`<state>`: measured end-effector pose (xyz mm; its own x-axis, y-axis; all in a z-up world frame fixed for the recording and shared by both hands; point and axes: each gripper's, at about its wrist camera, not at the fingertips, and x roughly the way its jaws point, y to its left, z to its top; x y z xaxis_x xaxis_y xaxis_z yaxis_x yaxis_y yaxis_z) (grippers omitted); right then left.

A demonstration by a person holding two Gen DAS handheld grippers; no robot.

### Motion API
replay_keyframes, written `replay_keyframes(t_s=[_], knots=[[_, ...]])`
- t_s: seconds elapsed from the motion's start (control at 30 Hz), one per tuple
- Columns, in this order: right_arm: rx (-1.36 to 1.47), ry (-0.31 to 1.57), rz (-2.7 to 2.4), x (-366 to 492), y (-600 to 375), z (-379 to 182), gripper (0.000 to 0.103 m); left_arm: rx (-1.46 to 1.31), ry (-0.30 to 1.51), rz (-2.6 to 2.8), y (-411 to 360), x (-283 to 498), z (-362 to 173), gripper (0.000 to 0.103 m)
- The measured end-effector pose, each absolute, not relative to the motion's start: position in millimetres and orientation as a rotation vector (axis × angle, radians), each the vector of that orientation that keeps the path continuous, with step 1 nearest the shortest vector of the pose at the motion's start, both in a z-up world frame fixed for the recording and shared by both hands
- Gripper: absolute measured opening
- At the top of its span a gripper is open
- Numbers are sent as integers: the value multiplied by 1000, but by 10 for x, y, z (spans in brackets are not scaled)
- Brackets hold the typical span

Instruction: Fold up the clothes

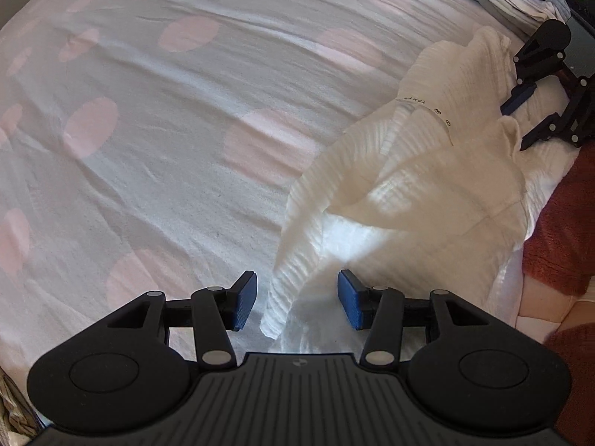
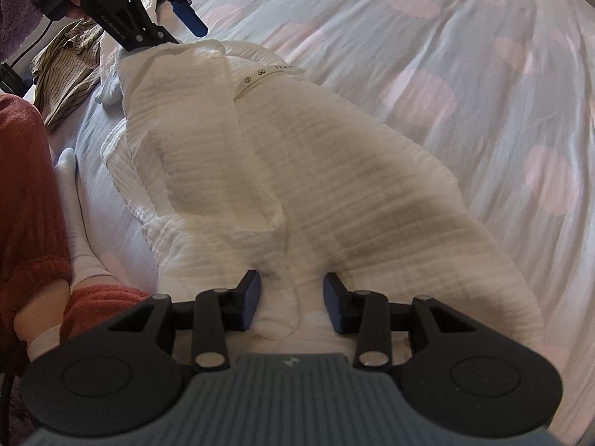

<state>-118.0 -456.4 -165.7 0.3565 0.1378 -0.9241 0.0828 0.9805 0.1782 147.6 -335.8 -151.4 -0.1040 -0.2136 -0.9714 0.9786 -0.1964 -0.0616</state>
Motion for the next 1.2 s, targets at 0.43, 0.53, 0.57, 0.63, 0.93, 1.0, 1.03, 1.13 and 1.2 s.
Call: replay_keyframes(t_s=[0.43,0.53,0.57,0.63,0.93,1.0,1.03,1.13,1.2], knots=[[211,1198,24,-1157,-4563,-1686,43,1170,891,-1423,-2984,1159,-1511,43],[200,1199,23,-1139,-4543,-1696,44,1117,952,-1367,-2968,1183,-1486,38],[197,1199,22,-1144,-4542,-1694,44,1099,969,-1359,-2944,1186,-1482,36],[196,1196,18,-1149,-4543,-1690,44,1082,970,-1350,-2914,1151,-1485,28],[226,1194,43,-1196,-4622,-1611,49,1098,900,-1315,-2906,974,-1353,8],[240,1203,59,-1213,-4663,-1605,49,1079,901,-1300,-2868,969,-1280,8],[253,1209,69,-1216,-4688,-1610,49,1070,892,-1289,-2832,973,-1233,7],[330,1236,110,-1205,-4766,-1692,43,1025,863,-1255,-2743,981,-1072,7],[395,1241,142,-1179,-4810,-1740,31,990,833,-1231,-2681,978,-951,6]])
